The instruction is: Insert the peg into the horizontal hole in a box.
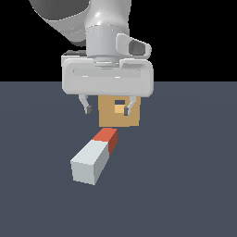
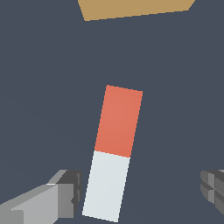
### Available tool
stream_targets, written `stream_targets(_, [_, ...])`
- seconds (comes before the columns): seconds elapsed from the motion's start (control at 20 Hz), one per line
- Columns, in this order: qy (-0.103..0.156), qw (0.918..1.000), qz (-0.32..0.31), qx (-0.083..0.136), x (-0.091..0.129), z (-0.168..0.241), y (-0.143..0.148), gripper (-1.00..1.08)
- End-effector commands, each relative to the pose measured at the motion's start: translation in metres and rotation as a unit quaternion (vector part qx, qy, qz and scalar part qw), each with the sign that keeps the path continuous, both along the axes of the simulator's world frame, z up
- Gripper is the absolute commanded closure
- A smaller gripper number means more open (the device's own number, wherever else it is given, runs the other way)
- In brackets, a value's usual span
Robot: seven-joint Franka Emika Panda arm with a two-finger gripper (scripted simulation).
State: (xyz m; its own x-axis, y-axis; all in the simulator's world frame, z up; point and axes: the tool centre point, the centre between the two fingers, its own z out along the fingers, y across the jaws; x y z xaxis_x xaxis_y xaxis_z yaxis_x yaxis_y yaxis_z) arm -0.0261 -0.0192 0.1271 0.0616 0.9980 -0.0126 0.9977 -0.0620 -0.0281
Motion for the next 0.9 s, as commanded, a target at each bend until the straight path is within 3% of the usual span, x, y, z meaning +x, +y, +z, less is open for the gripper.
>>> stream_targets(0.0, [-0.003, 0.9998, -0.021, 0.0, -0.007, -0.011, -0.014, -0.92])
stream_targets(0.4, [-0.012, 0.9968, -0.079, 0.002, -0.029, -0.043, -0.049, -0.92])
stream_targets(0.85, [-0.014, 0.9956, -0.093, 0.003, -0.035, -0.052, -0.057, -0.92])
